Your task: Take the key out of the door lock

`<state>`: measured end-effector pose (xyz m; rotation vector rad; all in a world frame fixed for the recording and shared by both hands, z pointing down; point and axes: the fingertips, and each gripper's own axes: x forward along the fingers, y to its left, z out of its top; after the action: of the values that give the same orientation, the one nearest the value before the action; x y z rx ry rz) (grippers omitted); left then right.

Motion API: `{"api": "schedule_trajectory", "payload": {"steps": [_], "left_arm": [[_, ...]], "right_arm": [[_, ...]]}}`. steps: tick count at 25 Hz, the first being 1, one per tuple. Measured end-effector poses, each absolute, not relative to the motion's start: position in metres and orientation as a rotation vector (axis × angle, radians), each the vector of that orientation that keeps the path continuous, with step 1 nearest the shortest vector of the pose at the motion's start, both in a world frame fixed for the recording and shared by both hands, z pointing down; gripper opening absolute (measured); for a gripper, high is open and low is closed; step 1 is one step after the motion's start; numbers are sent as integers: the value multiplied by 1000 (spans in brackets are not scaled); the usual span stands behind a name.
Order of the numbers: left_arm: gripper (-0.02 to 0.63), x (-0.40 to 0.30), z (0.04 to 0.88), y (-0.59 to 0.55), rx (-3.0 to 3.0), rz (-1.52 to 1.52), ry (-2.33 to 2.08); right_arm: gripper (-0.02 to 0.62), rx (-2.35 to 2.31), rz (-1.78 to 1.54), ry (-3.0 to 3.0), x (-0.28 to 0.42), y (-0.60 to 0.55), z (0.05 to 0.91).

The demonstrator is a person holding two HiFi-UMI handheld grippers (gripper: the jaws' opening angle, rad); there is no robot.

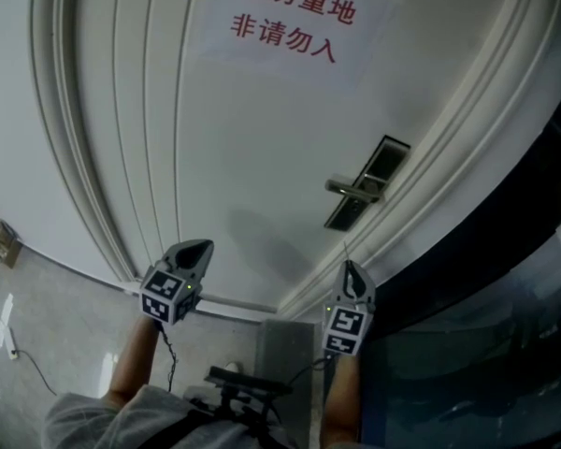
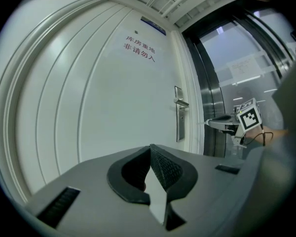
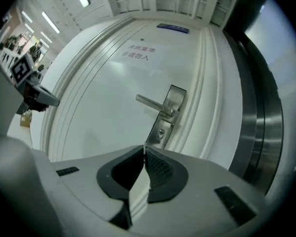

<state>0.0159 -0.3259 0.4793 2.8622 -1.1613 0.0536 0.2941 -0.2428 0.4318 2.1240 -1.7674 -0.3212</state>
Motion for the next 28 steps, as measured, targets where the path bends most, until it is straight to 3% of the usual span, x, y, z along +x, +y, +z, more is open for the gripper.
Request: {"api": "schedule_trajectory", "payload": {"steps": [9, 28], "left_arm": [[5, 1, 482, -308, 2893, 90, -1181], [5, -15, 490, -260, 2937, 91, -1154]], "right_arm": [[21, 2247, -80, -1863, 278, -211, 457], [21, 2274, -66, -1877, 241, -141, 473]]}}
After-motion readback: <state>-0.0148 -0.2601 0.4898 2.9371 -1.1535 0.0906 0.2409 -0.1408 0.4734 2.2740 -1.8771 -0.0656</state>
